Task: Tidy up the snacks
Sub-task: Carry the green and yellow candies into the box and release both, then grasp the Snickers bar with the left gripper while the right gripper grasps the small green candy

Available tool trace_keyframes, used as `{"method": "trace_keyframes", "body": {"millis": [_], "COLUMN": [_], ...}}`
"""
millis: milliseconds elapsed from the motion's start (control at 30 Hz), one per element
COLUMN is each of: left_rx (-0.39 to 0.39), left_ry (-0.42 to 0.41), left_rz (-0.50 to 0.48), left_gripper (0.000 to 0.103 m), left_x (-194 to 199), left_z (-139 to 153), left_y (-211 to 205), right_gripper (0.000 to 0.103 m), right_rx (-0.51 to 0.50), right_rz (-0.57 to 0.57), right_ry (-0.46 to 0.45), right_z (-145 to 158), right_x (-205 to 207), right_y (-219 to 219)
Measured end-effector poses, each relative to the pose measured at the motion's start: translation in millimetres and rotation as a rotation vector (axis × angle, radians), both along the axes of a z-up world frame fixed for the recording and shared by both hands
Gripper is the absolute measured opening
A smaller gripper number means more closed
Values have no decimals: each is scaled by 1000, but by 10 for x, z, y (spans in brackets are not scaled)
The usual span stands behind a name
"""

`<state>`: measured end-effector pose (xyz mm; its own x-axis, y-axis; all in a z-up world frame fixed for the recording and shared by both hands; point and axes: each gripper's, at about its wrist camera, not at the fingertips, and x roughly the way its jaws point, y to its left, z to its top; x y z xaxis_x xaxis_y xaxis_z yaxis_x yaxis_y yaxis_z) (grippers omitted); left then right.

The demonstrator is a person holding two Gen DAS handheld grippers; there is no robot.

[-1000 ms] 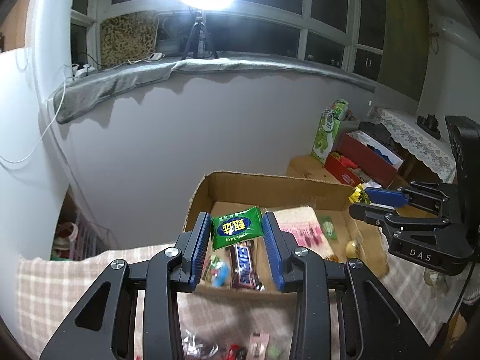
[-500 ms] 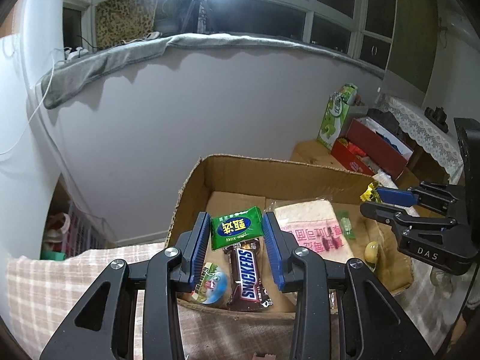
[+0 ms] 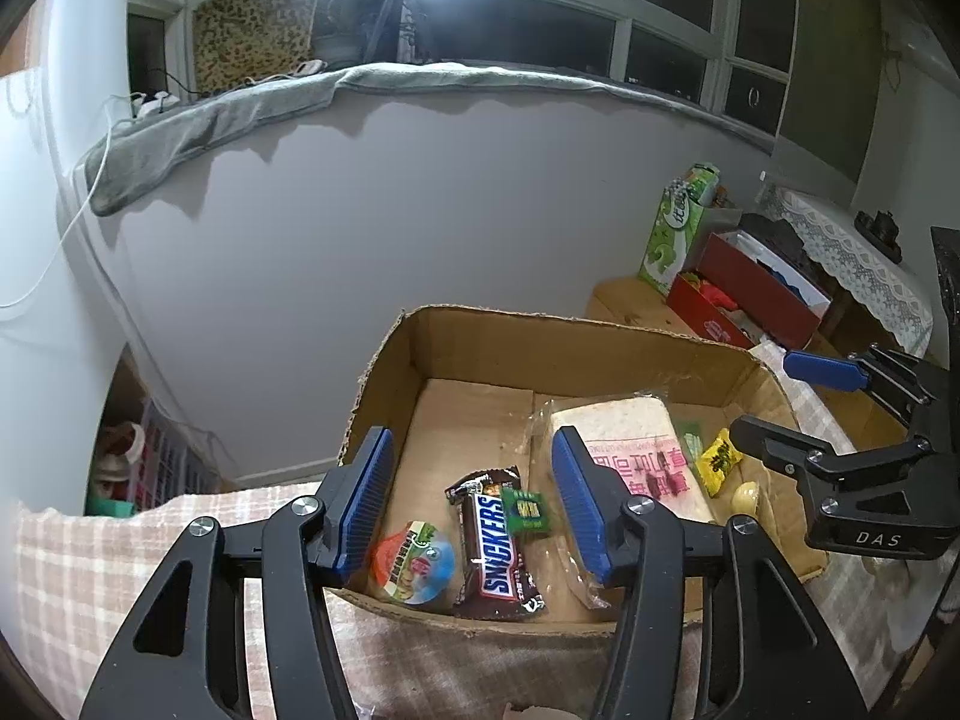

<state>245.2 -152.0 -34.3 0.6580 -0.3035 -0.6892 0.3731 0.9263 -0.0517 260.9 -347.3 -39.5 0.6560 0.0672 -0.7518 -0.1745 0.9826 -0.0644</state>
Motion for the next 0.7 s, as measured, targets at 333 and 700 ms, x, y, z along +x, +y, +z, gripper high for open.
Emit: {"method": "trace_keyframes", "body": {"millis": [333, 700], "left_rx": [-15, -52], "left_ry": [-36, -88], "left_rz": [1, 23], "left_gripper": [54, 54], "left_x": [-161, -588], "left_z": [149, 412], "left_y": [61, 420], "right_gripper": [79, 79], "right_rx": [-7, 13], "right_rz": [6, 62], "right_ry": [-12, -54], "right_z": [104, 353], "right_x": [-118, -535], "right_y": [55, 299]}}
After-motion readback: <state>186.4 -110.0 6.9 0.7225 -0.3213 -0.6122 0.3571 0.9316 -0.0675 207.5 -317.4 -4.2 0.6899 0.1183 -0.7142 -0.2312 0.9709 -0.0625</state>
